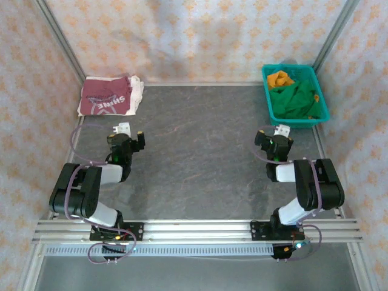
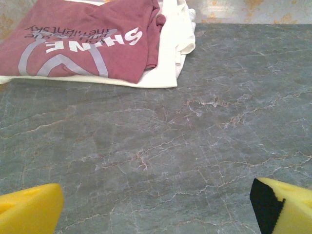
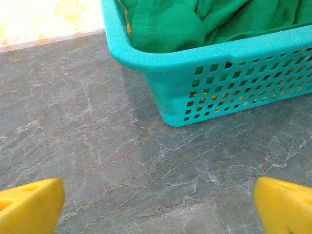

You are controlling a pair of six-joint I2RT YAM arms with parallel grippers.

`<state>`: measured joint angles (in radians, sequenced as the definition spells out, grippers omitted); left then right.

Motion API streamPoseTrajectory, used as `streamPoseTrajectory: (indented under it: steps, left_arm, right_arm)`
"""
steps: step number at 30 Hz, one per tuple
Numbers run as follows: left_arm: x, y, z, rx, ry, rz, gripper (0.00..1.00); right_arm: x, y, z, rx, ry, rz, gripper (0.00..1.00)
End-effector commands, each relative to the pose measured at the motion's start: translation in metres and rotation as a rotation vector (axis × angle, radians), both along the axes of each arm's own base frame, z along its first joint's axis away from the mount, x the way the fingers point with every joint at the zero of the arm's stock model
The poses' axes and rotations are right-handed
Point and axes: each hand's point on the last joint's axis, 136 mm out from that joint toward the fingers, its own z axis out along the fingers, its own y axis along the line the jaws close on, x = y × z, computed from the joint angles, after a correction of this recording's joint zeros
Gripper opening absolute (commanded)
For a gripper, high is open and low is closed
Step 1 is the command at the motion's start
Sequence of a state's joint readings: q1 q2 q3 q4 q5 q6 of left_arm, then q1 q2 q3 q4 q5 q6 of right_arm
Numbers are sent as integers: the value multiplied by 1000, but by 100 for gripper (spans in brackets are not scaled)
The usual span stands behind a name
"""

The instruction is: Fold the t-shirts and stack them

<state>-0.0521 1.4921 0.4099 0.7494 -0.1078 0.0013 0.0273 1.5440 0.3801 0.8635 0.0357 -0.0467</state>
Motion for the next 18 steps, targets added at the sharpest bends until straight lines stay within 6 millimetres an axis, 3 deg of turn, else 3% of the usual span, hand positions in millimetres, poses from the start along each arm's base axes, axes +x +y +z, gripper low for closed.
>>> streamPoseTrajectory:
  steps: [1,18]
  left_arm:
    - [5,0,4,6,0,-7,100]
    - [5,1,3,-2,2,-10,100]
  right_arm:
    - [5,1,6,0,-15,10,99]
    - [6,1,6,13,-13,18,99]
